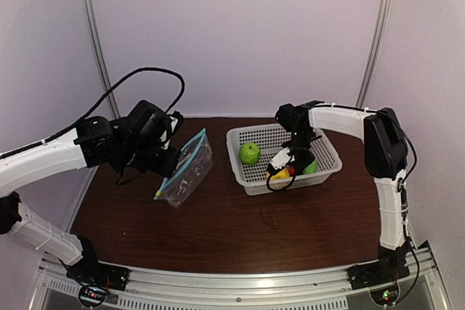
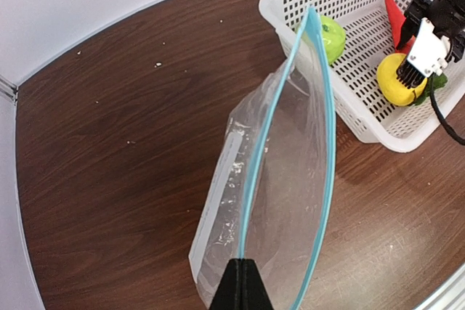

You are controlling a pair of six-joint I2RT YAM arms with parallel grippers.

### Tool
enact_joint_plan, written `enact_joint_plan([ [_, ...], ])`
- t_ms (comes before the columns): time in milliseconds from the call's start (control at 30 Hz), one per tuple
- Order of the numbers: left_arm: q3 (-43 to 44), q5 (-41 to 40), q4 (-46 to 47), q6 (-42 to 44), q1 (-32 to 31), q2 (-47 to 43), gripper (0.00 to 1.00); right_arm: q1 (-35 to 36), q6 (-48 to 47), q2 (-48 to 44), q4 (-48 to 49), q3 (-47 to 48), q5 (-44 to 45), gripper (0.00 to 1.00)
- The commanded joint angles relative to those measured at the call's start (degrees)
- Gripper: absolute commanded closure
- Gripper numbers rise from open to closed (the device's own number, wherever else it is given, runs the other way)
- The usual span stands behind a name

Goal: Place the food in the zip-top bag and seal the zipper
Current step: Pick up the fake vegetable from the bin, then place the fake vegetable in the zipper food storage bag.

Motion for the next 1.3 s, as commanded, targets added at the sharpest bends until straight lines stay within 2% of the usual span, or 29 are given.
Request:
enact_joint_plan([
  [0,-0.56,0.66,1.57,-1.25,0.34,-0.28,1.00,0.14,0.65,0.15,0.35,-1.62,3.13,0.67],
  [133,0.74,0.71,1.53,-0.84,0.39,0.98,1.00,-0.41,1.95,-3.28,-0.79,1.81,0.04,0.84],
  [233,2.17,0.25,1.53,-0.60,0.43,1.84,1.00,-0.69,3.67,-6.67,-3.35,5.36,-2.67,0.86],
  [433,3.12,1.16,3.05,-0.89,0.60,3.97,1.00,-2.11,7.97,-15.87,-2.24,4.84,-6.66,0.90],
  [533,3.74,1.29,3.72,-1.48,0.63,5.61,1.00,-3.59,12.46,-19.17,-1.97,5.07,-14.00,0.95],
  [633,4.69,0.14,4.45,-3.40,0.65,7.74,1.00,-5.38,22.09,-22.64,0.29,5.54,-25.69,1.00],
  [733,5.03,1.20,8.05,-5.30,0.63,9.43,1.00,-5.83,43.53,-27.59,12.64,0.31,-36.83,1.00],
  [800,4.80,2.69,11.59,-6.81,0.63,10.67,1.00,-5.84,62.87,-32.51,28.53,-7.24,-41.38,1.00],
  [867,4.77,4.06,15.00,-8.50,0.67,11.82,1.00,-5.82,84.18,-37.43,48.07,-16.19,-42.18,1.00],
  [900,4.72,4.60,16.73,-9.34,0.70,12.35,1.00,-5.84,91.58,-39.08,56.19,-19.32,-42.65,1.00],
  [1033,3.89,6.39,23.38,-13.46,0.63,13.51,1.00,-5.82,115.91,-36.01,67.06,-17.49,-46.75,1.00],
  [1100,3.31,6.79,26.61,-15.83,0.66,13.64,1.00,-5.55,129.86,-35.35,79.91,-20.28,-46.60,1.00],
  [1167,3.02,7.37,29.51,-17.84,0.65,13.78,1.00,-4.49,138.40,-34.63,91.06,-22.21,-44.89,1.00],
  [1267,3.50,7.36,31.73,-19.78,0.70,14.05,1.00,-1.14,139.95,-32.75,93.38,-20.76,-43.17,1.00],
])
